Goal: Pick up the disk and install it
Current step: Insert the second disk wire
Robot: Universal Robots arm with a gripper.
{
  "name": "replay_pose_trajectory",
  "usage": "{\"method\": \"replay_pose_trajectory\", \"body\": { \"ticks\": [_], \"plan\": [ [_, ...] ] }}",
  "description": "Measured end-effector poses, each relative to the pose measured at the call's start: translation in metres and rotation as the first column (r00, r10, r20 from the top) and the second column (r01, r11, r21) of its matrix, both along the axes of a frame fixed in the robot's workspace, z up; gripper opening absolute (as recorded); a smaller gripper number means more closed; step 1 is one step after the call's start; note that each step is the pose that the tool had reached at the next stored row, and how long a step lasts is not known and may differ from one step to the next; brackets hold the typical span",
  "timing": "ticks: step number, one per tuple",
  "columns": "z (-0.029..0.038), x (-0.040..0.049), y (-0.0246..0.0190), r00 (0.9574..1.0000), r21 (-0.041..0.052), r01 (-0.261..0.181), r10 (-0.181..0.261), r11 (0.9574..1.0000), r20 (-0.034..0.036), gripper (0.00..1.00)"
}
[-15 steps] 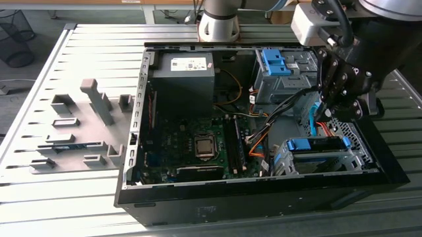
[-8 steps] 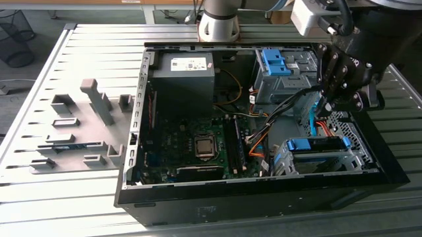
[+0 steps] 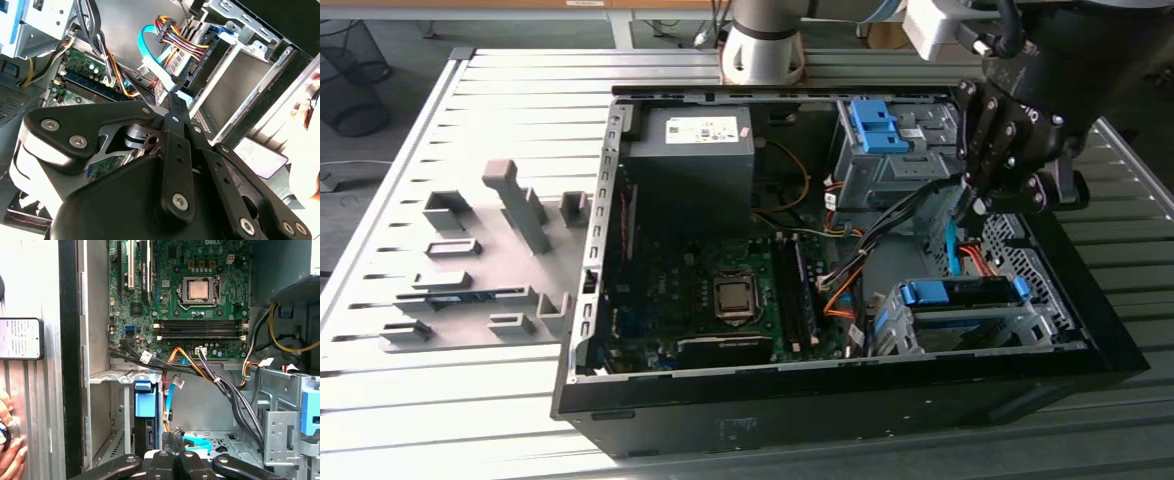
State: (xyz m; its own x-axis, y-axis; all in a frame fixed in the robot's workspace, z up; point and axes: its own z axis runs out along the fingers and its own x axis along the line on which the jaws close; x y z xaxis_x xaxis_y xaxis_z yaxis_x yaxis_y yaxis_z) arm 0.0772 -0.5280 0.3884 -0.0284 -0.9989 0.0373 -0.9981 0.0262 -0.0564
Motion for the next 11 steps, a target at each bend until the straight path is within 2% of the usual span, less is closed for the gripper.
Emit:
{"method": "replay_pose_trajectory", "body": {
  "ticks": [1,2,3,4,5,7,10,11],
  "plan": [
    [0.0,0.0001,0.0011,1.0,0.0,0.001,-0.001,1.0,0.0,0.11],
    [-0.0001,0.0001,0.0022,1.0,-0.0003,0.001,-0.001,1.0,0.0,0.17],
    [-0.0001,0.0002,0.0033,1.0,-0.0009,0.002,-0.002,1.0,0.0,0.17],
    [-0.0001,0.0003,0.0044,1.0,-0.0022,0.002,-0.002,1.0,0.0,0.24],
    [-0.0001,0.0005,0.0056,1.0,-0.0047,0.003,-0.003,1.0,0.0,0.24],
    [-0.0005,0.0008,0.0075,1.0,-0.0155,0.003,-0.003,0.9999,0.0001,0.24],
    [-0.0014,0.0013,0.0098,1.0,-0.0426,0.004,-0.004,0.9991,0.0002,0.24],
    [-0.0018,0.0015,0.0109,1.0,-0.0461,0.005,-0.005,0.9989,0.0001,0.24]
  ]
}}
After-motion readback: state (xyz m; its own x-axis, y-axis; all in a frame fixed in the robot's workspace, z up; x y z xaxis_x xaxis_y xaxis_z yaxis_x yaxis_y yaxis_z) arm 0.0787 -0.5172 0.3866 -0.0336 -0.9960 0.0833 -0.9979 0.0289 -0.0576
